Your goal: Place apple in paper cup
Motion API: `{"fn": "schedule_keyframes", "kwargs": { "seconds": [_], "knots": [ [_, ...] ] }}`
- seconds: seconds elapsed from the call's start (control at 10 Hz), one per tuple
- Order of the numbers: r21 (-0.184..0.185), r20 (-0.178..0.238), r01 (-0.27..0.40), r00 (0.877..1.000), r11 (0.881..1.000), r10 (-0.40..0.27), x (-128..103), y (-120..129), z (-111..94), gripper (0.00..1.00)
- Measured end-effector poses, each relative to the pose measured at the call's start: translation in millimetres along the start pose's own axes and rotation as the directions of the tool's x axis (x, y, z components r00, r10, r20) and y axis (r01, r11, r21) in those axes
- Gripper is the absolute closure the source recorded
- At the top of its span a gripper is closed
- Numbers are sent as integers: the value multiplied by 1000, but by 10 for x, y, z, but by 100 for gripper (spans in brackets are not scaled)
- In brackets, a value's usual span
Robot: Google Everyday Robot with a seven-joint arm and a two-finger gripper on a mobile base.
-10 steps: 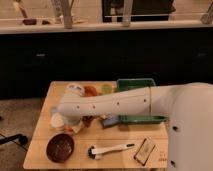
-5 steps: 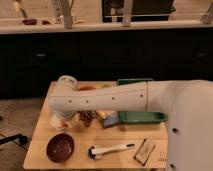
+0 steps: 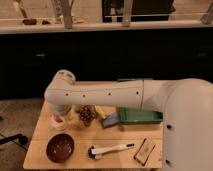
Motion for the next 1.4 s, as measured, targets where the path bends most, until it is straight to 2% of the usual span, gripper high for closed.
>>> {"fn": "schedule_keyframes", "kwargs": {
  "seconds": [0.2,0.7,1.0,1.4],
  "knots": [
    [11,41,-13,999,1000,12,35,-62,64,98],
    [-34,128,-78,988,996,82,38,-173,160,98],
    [-77,152,-87,984,993,98,61,-176,199,98],
    [-111,177,-106,976,988,124,163,-136,232,96]
  ]
}}
